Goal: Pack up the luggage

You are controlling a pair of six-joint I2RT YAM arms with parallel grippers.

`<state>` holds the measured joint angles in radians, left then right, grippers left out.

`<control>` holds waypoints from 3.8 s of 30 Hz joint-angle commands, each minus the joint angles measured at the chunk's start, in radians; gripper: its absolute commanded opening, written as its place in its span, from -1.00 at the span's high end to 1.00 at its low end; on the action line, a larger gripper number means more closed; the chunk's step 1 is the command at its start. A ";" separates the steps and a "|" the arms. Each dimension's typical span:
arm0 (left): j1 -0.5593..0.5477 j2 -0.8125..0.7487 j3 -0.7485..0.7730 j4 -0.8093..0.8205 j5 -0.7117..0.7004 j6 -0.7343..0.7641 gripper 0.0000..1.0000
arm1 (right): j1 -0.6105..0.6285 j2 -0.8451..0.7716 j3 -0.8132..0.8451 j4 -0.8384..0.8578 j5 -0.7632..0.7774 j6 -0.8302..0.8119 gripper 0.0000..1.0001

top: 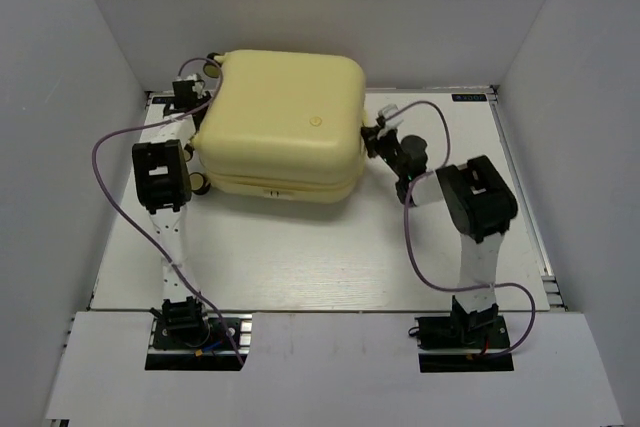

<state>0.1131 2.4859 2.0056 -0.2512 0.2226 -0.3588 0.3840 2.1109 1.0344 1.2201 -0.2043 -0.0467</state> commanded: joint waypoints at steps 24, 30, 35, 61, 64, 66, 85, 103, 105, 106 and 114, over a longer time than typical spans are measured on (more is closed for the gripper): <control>-0.222 -0.286 -0.308 -0.089 0.100 0.053 0.25 | 0.047 -0.379 -0.447 0.159 0.469 -0.110 1.00; -0.133 -0.372 -0.194 -0.301 -0.084 -0.031 -0.98 | 0.044 -0.466 -0.464 -0.007 0.289 0.036 1.00; 0.014 -0.476 0.070 -0.774 -0.378 -0.175 -0.98 | 0.047 -0.522 -0.516 -0.060 0.299 0.073 1.00; -0.096 -1.291 -0.771 -0.714 -0.328 -0.828 -0.98 | 0.059 -0.647 -0.628 -0.140 0.316 0.051 1.00; -0.161 -1.217 -0.697 -0.741 -0.394 -0.868 -0.98 | 0.059 -0.655 -0.628 -0.146 0.316 0.018 1.00; -0.185 -1.187 -0.680 -0.735 -0.405 -0.882 -0.98 | 0.059 -0.658 -0.628 -0.151 0.309 0.013 1.00; -0.263 -1.044 -0.859 -0.630 -0.456 -1.014 0.77 | 0.059 -0.669 -0.619 -0.182 0.330 0.076 1.00; -0.165 -0.856 -0.688 -0.570 -0.675 -0.635 1.00 | -0.057 -0.349 -0.284 -0.105 0.626 0.051 1.00; -0.130 -0.791 -0.621 -0.551 -0.667 -0.551 1.00 | -0.085 -0.333 -0.278 -0.093 0.599 0.008 1.00; -0.121 -0.741 -0.552 -0.574 -0.646 -0.511 1.00 | -0.120 -0.324 -0.272 -0.100 0.507 0.021 1.00; -0.072 -0.513 -0.315 -0.514 -0.641 -0.364 1.00 | -0.227 -0.220 -0.219 0.002 0.180 0.050 1.00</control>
<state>-0.0135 1.8587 1.7031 -0.6945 -0.2512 -0.9138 0.2237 1.8511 0.7639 1.1332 0.0322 0.0372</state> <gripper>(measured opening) 0.611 0.004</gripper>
